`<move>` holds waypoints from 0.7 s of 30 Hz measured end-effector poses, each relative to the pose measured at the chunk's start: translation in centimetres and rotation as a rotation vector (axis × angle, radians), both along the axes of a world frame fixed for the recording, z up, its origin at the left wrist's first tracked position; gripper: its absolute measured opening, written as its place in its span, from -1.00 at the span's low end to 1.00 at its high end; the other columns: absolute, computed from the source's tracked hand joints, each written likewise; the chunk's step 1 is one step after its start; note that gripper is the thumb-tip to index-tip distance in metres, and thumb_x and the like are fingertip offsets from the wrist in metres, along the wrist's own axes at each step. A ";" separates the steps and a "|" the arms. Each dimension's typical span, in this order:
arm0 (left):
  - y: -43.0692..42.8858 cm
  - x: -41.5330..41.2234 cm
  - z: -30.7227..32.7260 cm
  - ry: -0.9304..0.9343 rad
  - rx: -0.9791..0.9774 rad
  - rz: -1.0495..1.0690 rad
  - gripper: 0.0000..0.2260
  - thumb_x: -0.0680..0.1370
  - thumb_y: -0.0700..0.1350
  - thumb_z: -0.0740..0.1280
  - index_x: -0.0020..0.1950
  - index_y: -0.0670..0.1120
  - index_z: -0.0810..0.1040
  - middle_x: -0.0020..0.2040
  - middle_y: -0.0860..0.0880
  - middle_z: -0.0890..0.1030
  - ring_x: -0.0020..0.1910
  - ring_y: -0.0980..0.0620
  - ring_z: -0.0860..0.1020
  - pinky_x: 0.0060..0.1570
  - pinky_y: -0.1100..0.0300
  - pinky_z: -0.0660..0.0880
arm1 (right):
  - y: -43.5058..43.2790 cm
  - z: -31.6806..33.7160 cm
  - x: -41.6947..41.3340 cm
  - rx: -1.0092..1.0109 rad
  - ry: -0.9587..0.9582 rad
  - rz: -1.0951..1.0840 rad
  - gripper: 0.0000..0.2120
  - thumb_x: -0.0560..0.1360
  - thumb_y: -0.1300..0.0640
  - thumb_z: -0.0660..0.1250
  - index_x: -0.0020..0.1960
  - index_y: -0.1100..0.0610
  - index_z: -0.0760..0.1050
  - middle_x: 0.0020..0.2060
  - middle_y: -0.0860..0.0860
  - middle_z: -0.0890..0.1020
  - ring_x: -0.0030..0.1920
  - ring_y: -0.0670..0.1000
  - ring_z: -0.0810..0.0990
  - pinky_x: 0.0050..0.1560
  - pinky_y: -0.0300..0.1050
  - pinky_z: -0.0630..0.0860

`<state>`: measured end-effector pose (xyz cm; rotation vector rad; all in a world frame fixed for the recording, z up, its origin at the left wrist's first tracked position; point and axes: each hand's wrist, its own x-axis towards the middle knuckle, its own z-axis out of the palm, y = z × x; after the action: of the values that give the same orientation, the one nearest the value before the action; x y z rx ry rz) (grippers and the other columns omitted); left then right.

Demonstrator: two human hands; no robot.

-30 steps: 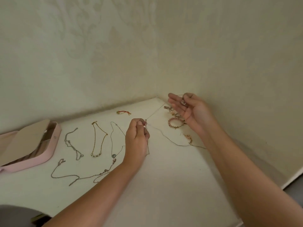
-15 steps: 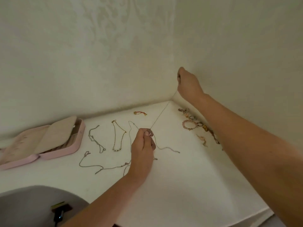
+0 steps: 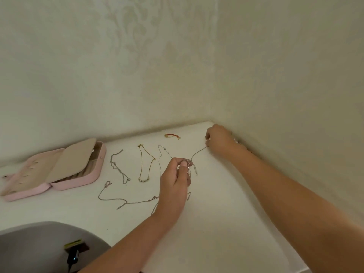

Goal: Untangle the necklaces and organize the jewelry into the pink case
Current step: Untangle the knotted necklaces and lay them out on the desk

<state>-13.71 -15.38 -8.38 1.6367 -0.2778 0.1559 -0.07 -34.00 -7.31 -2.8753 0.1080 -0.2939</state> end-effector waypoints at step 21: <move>-0.1 0.2 0.6 0.122 -0.144 -0.005 -0.75 0.67 -0.20 0.05 -0.20 -0.15 0.32 -0.51 0.07 0.25 -0.51 0.12 0.21 -0.52 0.34 0.18 | 1.6 1.9 -6.6 0.646 0.445 0.715 -0.65 0.47 0.43 0.31 0.10 0.04 0.50 0.11 -0.08 0.59 0.23 -0.08 0.52 0.33 -0.18 0.38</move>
<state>-13.52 -15.45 -7.74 1.4965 -0.1733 0.0706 -6.67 -32.38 -5.40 -2.1044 -0.6136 0.4374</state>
